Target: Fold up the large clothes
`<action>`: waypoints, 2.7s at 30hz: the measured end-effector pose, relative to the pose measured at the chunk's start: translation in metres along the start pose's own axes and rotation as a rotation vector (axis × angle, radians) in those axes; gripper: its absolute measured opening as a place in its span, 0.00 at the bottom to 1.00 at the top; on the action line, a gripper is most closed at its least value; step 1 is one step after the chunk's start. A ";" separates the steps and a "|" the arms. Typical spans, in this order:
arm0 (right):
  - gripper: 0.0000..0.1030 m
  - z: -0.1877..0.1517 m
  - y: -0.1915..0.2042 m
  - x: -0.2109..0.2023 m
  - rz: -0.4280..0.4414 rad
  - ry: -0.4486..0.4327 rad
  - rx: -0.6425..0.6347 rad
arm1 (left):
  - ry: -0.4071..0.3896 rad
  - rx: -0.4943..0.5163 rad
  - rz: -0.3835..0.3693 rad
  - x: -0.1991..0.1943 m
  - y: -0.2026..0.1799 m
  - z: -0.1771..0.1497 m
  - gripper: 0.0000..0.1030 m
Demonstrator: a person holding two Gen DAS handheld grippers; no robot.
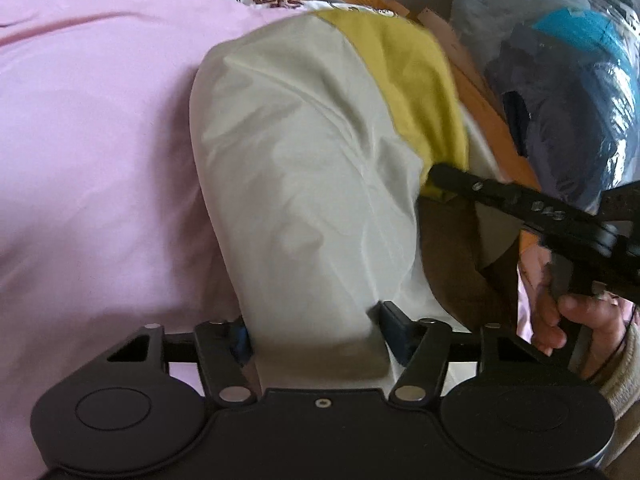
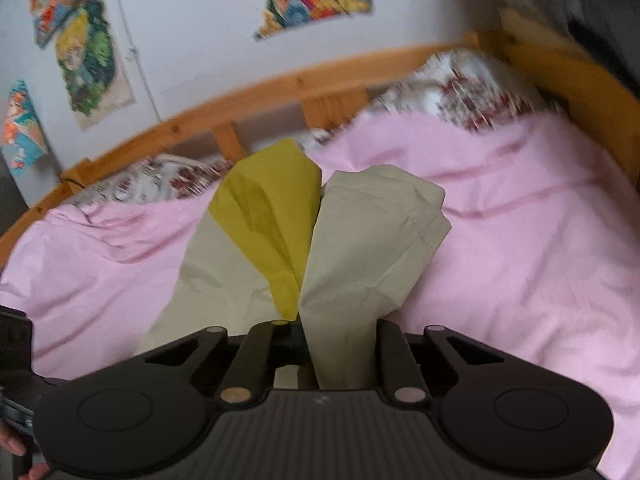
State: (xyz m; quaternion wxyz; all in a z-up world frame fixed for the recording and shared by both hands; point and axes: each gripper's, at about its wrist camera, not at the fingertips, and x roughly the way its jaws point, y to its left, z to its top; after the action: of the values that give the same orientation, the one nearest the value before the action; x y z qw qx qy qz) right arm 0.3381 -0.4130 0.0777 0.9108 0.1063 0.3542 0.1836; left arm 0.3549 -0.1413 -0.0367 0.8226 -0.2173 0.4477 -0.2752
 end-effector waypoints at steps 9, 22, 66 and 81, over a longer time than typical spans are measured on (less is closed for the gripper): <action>0.13 0.032 0.069 -0.005 0.131 -0.054 0.008 | 0.014 0.063 0.059 -0.082 0.022 0.044 0.58; 0.16 0.051 0.142 0.120 0.251 -0.030 0.010 | -0.020 0.030 0.301 -0.123 0.107 0.077 0.63; 1.00 -0.043 0.177 -0.096 0.085 -0.446 -0.165 | -0.576 0.201 0.591 -0.246 -0.051 -0.065 0.99; 1.00 -0.125 0.183 -0.170 0.031 -0.490 -0.212 | -0.586 0.225 0.656 -0.252 -0.084 -0.154 0.99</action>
State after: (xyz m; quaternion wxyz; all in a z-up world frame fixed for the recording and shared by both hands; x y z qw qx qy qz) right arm 0.0892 -0.3084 0.1488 0.9724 0.0572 0.1005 0.2025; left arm 0.0884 -0.0582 0.0918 0.9769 -0.0418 0.2082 0.0261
